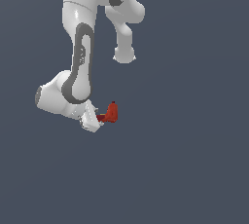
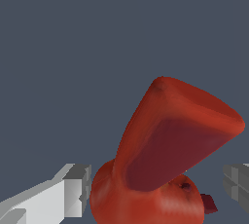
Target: Pick up the object and move it to a goal position.
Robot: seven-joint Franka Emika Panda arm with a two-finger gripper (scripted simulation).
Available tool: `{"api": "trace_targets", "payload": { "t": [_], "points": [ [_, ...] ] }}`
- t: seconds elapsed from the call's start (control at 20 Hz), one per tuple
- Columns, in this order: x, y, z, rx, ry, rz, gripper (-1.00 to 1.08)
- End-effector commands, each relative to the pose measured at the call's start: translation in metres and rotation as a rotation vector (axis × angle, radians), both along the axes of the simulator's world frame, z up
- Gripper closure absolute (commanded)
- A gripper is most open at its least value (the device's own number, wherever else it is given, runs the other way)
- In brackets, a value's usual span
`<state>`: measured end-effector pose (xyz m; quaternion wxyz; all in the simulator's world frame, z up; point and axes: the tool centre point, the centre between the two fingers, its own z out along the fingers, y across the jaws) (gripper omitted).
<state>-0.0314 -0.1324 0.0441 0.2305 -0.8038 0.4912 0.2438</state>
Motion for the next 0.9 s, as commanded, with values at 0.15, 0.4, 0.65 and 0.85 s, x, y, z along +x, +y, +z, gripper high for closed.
{"api": "trace_targets", "payload": {
  "t": [0.15, 0.4, 0.65, 0.85],
  "points": [
    [-0.004, 0.013, -0.016, 0.003, 0.003, -0.003, -1.0],
    [-0.005, 0.015, -0.019, 0.003, 0.004, -0.004, 1.08],
    [-0.005, 0.015, -0.019, 0.003, 0.004, -0.004, 1.08],
    [-0.004, 0.015, -0.018, 0.003, 0.002, -0.003, 1.08]
  ]
}}
